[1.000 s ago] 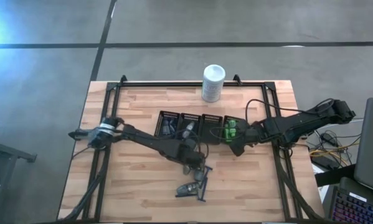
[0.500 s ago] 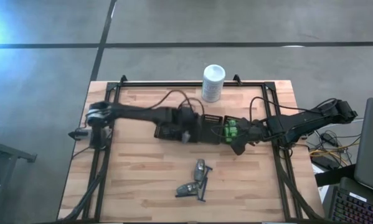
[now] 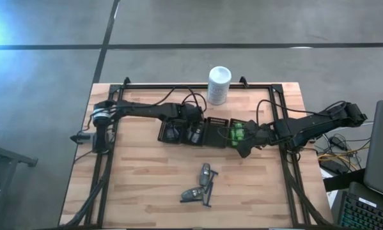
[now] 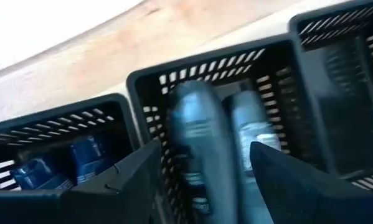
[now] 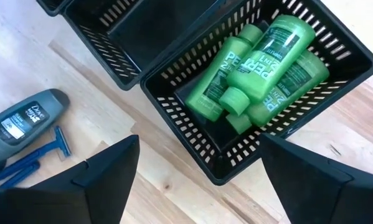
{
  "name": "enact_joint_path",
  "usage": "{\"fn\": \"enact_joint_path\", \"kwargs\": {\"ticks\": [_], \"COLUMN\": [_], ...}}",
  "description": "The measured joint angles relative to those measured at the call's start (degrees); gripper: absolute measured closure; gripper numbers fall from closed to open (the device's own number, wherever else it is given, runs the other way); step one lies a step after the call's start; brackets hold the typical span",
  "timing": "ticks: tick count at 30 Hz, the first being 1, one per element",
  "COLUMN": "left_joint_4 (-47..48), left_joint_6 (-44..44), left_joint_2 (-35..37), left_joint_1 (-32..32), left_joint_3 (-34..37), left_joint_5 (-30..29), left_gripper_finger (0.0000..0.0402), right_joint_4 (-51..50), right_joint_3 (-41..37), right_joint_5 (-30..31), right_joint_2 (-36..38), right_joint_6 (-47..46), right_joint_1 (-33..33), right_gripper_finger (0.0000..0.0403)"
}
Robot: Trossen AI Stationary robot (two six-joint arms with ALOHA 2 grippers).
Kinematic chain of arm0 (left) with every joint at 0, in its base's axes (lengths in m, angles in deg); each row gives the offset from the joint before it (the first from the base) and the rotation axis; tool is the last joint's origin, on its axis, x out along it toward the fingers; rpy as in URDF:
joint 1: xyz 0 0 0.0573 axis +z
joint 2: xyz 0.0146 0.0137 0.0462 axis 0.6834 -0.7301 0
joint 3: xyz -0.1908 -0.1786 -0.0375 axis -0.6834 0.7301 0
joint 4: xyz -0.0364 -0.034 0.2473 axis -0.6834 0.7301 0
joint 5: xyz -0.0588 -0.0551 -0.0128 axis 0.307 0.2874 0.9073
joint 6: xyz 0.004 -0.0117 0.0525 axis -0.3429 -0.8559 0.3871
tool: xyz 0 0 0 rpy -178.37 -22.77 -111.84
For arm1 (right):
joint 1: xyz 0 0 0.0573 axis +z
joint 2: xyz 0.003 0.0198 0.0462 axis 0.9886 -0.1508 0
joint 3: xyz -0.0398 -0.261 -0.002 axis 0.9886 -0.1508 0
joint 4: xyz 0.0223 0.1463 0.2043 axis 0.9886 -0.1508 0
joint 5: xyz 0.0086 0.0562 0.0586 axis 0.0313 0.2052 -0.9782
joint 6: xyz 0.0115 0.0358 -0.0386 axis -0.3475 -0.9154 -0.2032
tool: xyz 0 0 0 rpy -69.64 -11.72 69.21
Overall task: Pick & Place Travel size toiletries
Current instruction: Put the gray deodorant into the middle left black bin
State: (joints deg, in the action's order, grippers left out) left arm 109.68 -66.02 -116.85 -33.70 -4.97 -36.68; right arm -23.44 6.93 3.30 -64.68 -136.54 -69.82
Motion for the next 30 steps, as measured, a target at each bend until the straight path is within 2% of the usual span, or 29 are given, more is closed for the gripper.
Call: {"fn": "enact_joint_path", "kwargs": {"ticks": [3, 6, 12, 21, 27, 30], "left_joint_4": [0.2, 0.3, -0.5, -1.9, -10.1, -9.8], "left_joint_6": [0.0, 0.0, 1.5, -15.8, -26.3, -31.0], "left_joint_2": [0.0, 0.0, 0.5, -1.8, -8.7, -11.4], "left_joint_1": [-0.3, -1.2, -9.0, -23.5, -29.2, -30.7], "left_joint_3": [0.3, -1.2, -7.0, -6.9, -7.1, -8.7], "left_joint_5": [0.4, 3.4, 5.0, 3.1, 3.7, 3.9], "left_gripper_finger": [0.0148, 0.0144, 0.0145, 0.0145, 0.0145, 0.0145], "right_joint_4": [0.1, 0.1, 0.1, 0.0, 0.0, 0.0], "right_joint_3": [-0.1, -0.1, -0.1, -0.2, -1.1, -1.3], "right_joint_5": [0.2, 0.3, 0.3, 0.3, 0.0, -1.3], "right_joint_2": [0.0, 0.0, 0.0, -0.1, -0.1, -0.1], "right_joint_6": [-0.1, -0.1, -0.2, 0.3, 1.9, 2.0], "right_joint_1": [0.0, 0.0, 0.0, 0.0, 0.0, 0.0], "right_gripper_finger": [0.0062, 0.005, 0.004, 0.0051, 0.0062, 0.0067]}}
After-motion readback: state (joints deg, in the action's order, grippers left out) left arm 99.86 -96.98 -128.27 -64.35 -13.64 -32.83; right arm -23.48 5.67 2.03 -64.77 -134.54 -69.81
